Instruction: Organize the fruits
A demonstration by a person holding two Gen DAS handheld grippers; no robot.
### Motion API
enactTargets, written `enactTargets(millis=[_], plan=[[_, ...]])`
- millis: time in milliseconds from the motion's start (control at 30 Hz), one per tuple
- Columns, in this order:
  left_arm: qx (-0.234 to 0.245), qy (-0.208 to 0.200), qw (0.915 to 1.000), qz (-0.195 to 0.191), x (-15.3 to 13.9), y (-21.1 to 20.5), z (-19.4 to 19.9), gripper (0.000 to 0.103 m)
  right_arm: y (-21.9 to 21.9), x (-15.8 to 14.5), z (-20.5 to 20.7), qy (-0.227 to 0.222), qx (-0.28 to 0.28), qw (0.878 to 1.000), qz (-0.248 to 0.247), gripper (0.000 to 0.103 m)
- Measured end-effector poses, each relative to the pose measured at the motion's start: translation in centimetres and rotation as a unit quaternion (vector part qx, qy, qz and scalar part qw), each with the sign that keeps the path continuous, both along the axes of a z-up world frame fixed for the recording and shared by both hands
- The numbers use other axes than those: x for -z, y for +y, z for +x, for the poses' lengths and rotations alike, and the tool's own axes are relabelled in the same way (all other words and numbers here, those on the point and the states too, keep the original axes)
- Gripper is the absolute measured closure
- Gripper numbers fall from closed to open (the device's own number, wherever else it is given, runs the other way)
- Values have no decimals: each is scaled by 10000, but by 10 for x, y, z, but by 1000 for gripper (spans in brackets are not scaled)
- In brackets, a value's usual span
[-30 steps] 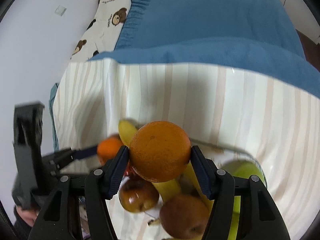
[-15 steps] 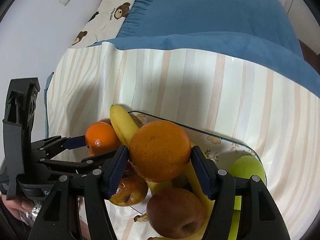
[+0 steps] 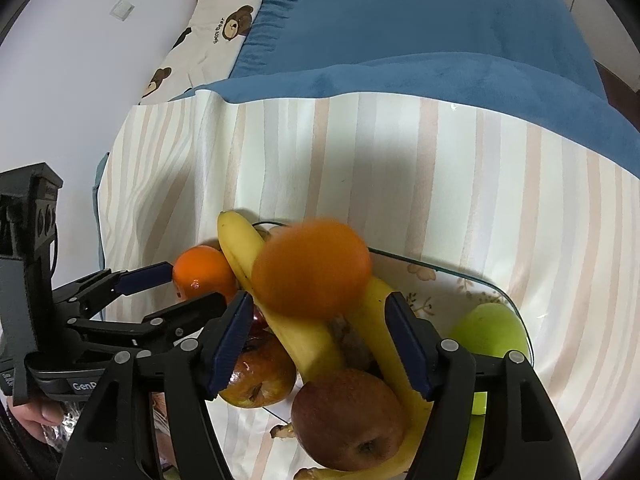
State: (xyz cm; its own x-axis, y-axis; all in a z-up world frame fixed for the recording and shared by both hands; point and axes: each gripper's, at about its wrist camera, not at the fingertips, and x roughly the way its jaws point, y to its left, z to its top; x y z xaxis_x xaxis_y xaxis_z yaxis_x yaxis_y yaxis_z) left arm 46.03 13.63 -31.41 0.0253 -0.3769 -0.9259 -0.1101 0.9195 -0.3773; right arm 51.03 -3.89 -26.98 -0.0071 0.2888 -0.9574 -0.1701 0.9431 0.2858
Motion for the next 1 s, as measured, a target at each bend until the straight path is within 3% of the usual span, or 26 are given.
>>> enactTargets(millis=[167,267,367,500,533,600,633,767,867,933,1000], plan=[[-63,-34,9999,-114,-5,9,-1,16,-4,-4,7,-147,248,9996,38,32],[-93,-86,9998,-146,-9,17,-4,15,-8,-7,23,-274,665,9958,560,26],[-156,-82,9997,-140,-12,29,-8,15,7,9,46,-44,925,9902,1043,25],[-201,-329,9987,343,-19,38,-12,15,47,34,70,279,781,9894,1194,25],[-163,-392,9980,471,-20,38,-13,15,57,39,73,252,652,9932,931,20],[-62,-485,9966,664,-21,36,-13,15,76,48,74,167,229,9993,257,22],[-3,-538,9955,779,-21,35,-14,15,81,53,72,160,51,9998,-68,35],[143,-711,9917,1058,-20,33,-16,15,74,49,67,48,65,10000,-22,37],[43,-813,9916,1002,-22,35,-17,14,61,29,59,-269,70,9995,-149,37],[-28,-968,9897,1051,-26,34,-19,2,45,12,56,-349,137,9993,36,37],[-104,-1173,9871,1083,-33,33,-23,1,30,-5,46,-433,107,9989,130,37]])
